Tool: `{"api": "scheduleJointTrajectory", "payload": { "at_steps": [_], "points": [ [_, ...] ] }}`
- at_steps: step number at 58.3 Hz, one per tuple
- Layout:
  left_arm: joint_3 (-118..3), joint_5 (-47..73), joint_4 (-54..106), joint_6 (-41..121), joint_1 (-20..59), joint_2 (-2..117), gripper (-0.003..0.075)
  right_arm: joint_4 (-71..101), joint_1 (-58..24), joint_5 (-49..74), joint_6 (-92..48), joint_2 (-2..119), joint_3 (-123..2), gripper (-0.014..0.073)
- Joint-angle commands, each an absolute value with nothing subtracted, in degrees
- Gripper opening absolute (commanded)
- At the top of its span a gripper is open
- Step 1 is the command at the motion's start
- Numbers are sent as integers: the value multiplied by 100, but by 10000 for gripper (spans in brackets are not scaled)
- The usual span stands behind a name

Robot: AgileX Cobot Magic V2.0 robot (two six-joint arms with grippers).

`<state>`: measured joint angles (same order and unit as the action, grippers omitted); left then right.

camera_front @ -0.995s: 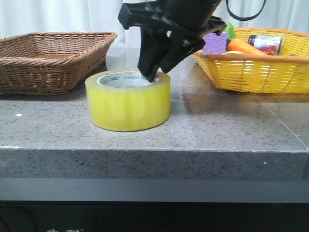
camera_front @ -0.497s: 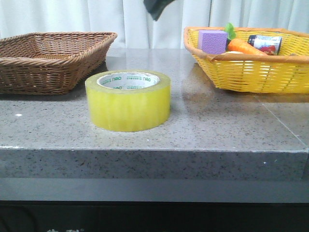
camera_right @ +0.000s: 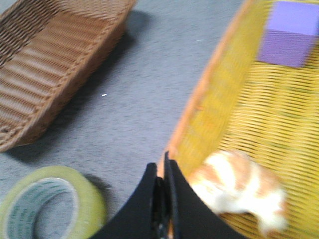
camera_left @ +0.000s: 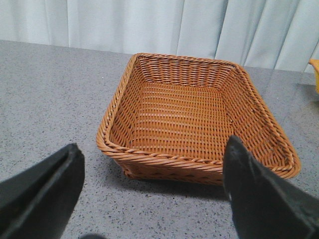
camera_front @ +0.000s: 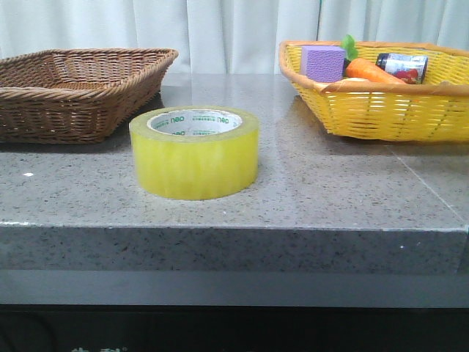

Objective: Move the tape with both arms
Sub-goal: 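Open the right gripper and withdraw it upward from the tape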

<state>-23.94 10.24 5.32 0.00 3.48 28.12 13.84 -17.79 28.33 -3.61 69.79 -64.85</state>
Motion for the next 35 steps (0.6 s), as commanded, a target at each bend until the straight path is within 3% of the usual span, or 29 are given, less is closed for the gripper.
{"api": "scheduleJointTrajectory", "payload": {
  "at_steps": [1,11,35],
  "points": [
    [-2592,617,538,-60,338,2873,566,1444,-1483,2204,-345,6285,-6159,-68],
    [-2592,617,538,-60,338,2873,567,1431,-1126,1784,-350,5157,-5022,-68],
    [-2592,617,538,-60,338,2873,566,1254,-1120,1093,-350,2227,-2421,-68]
  ]
}}
